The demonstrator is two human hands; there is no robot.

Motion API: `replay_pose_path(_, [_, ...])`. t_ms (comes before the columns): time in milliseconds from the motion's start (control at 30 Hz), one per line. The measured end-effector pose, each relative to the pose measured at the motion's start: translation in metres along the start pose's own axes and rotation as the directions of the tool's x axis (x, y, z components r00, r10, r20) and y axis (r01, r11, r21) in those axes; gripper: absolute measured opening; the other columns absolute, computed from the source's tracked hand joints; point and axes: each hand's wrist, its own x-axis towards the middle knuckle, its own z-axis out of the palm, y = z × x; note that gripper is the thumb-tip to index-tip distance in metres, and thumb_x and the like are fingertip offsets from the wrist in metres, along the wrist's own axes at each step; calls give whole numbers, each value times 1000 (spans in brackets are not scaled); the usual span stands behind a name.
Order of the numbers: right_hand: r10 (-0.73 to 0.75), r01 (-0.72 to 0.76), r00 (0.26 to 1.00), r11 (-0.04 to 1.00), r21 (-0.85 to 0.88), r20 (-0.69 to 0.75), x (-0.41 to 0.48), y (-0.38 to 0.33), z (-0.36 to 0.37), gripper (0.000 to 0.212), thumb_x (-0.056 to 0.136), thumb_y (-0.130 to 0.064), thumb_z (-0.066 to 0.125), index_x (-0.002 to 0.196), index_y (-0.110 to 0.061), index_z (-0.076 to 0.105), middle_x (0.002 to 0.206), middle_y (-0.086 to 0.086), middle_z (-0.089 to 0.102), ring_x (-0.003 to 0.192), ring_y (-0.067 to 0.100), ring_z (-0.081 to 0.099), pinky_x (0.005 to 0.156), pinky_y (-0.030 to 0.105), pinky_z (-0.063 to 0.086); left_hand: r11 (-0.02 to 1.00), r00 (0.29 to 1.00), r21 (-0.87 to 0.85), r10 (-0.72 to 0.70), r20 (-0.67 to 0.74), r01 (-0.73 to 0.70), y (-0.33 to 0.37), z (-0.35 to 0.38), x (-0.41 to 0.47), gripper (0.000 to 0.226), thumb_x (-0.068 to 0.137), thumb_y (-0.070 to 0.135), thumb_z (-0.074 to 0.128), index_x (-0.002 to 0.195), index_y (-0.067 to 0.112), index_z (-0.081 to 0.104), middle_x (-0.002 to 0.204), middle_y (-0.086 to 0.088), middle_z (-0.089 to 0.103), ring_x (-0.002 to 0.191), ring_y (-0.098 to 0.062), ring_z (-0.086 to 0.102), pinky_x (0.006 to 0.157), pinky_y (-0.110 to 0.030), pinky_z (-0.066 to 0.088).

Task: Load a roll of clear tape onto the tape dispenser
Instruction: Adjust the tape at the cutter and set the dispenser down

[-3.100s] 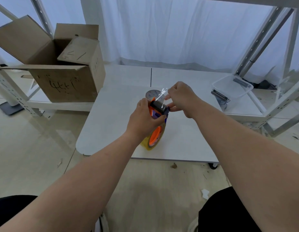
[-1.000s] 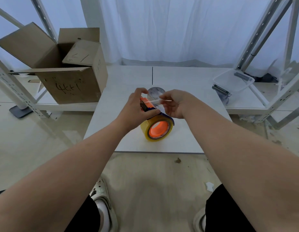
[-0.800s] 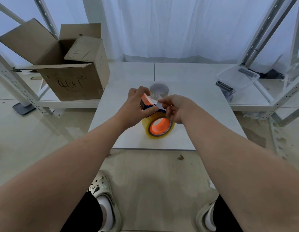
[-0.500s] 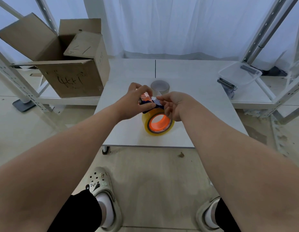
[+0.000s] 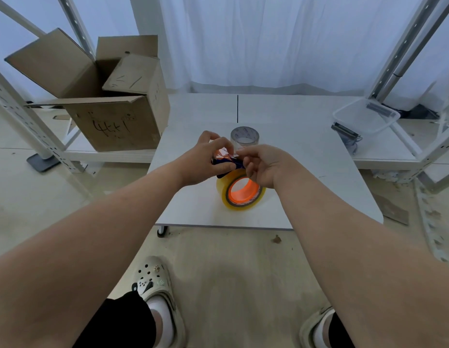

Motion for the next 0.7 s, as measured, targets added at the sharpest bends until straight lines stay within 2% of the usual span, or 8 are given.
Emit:
replay_pose_path(133, [-120, 119, 993, 987, -110, 2, -7, -1, 3, 15, 83, 3, 62, 98, 3, 61, 71, 13, 64, 53, 16, 61, 45, 18, 51, 1000, 999, 8, 28, -22, -28, 2, 2, -1, 30, 87, 28, 65, 114, 20, 55, 137, -4, 33, 103, -18, 48, 85, -19, 41])
replay_pose_path(300, [-187, 180, 982, 957, -229, -9, -12, -2, 8, 13, 81, -12, 70, 83, -2, 61, 66, 9, 62, 53, 14, 58, 50, 20, 52, 999, 999, 14, 30, -44, -29, -1, 3, -4, 28, 86, 29, 65, 111, 19, 57, 140, -4, 32, 101, -17, 49, 83, -19, 40])
replay_pose_path(367, [-195, 168, 979, 943, -288, -66, -9, -1, 9, 16, 82, -16, 70, 81, -4, 61, 61, 7, 59, 49, 13, 53, 45, 18, 49, 999, 998, 5, 43, -44, -43, -2, 4, -6, 28, 85, 29, 66, 110, 20, 58, 140, -3, 31, 102, -18, 51, 85, -19, 41])
replay_pose_path(500, [-171, 105, 971, 931, -348, -165, 0, -2, 8, 3, 82, -1, 61, 82, -4, 59, 59, 7, 52, 35, 8, 43, 35, 13, 40, 998, 998, -24, 55, -39, -56, -2, 5, -8, 28, 84, 28, 68, 109, 21, 59, 138, -2, 31, 98, -16, 54, 87, -21, 45])
replay_pose_path(600, [-93, 24, 979, 936, -350, -182, 2, -6, 1, 13, 83, -2, 60, 71, -6, 56, 58, 4, 49, 28, 5, 37, 31, 12, 34, 997, 999, -67, 46, -29, -47, -3, 4, -8, 28, 83, 28, 70, 108, 22, 59, 136, -1, 31, 99, -17, 54, 92, -27, 49])
replay_pose_path(700, [9, -72, 986, 924, -375, -167, 3, -10, -6, 17, 85, -8, 63, 70, -9, 55, 58, 0, 47, 32, 4, 32, 30, 11, 27, 993, 999, -113, 35, -7, -36, -1, 4, -5, 27, 82, 28, 71, 107, 24, 59, 130, 2, 32, 108, -18, 49, 93, -27, 48])
